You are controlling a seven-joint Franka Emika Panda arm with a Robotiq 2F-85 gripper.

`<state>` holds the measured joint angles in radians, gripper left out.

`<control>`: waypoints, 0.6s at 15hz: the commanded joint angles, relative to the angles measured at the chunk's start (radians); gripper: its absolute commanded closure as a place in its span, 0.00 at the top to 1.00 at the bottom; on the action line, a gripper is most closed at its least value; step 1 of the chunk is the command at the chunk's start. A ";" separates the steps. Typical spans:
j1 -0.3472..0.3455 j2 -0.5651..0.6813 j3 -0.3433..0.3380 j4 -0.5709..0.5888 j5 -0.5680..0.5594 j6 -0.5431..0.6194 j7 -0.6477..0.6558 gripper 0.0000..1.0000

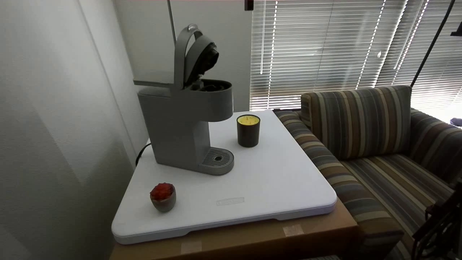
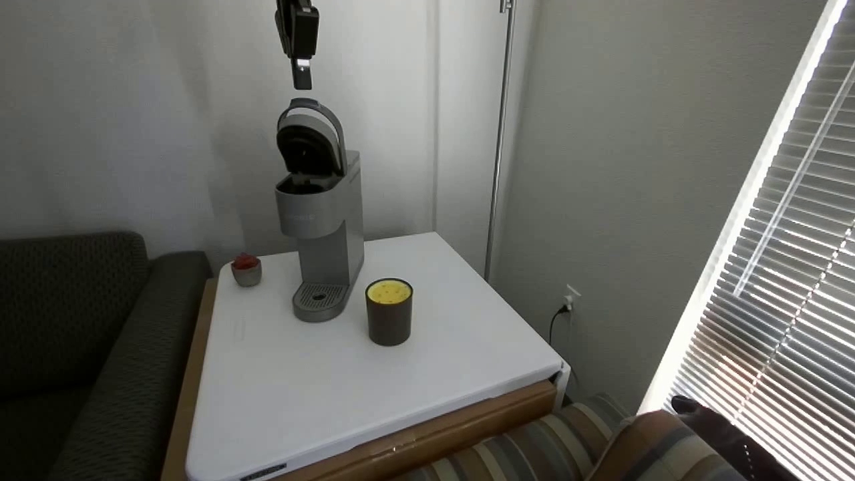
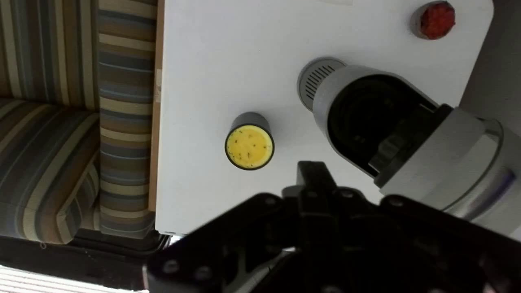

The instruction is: Open the lid of the coffee machine

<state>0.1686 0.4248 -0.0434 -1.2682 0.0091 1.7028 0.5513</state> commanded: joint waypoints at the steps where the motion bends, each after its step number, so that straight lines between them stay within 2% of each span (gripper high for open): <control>1: -0.039 -0.017 0.016 -0.003 0.003 -0.110 -0.099 0.26; 2: -0.045 -0.015 0.017 -0.001 0.005 -0.130 -0.125 0.27; 3: -0.053 -0.012 0.021 0.003 0.013 -0.155 -0.159 0.33; 9: -0.082 0.004 0.031 0.029 0.054 -0.301 -0.261 0.75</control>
<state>0.1192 0.4185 -0.0332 -1.2657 0.0309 1.4710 0.3413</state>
